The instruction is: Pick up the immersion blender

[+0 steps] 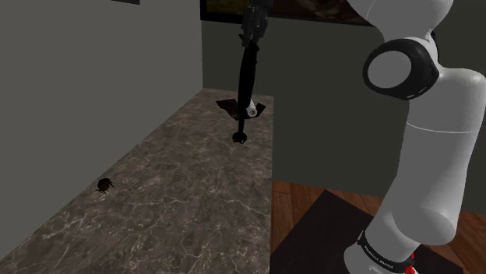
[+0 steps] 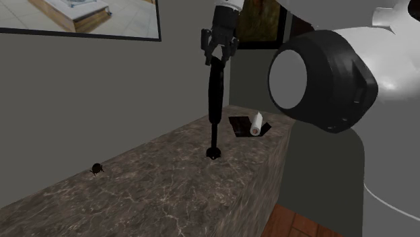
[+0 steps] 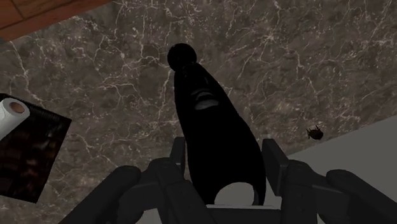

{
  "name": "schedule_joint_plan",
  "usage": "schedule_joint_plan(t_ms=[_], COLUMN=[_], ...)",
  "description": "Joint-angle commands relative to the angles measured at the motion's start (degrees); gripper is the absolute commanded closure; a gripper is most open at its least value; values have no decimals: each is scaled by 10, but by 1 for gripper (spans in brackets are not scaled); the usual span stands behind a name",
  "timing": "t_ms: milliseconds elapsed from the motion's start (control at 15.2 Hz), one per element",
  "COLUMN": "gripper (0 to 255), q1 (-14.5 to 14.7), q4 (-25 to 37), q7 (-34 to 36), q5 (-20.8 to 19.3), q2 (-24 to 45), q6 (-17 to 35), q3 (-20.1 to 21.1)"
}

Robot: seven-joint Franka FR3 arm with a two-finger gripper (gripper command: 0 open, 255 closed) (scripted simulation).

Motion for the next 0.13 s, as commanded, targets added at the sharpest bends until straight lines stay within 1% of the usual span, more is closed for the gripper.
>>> schedule_joint_plan(t_ms=[0,66], gripper=[255,255], q1=[-4,-4], q4=[31,31], q7=[3,3], q5=[4,4], q2=[14,14], q6=[-17,-17], q3=[0,0])
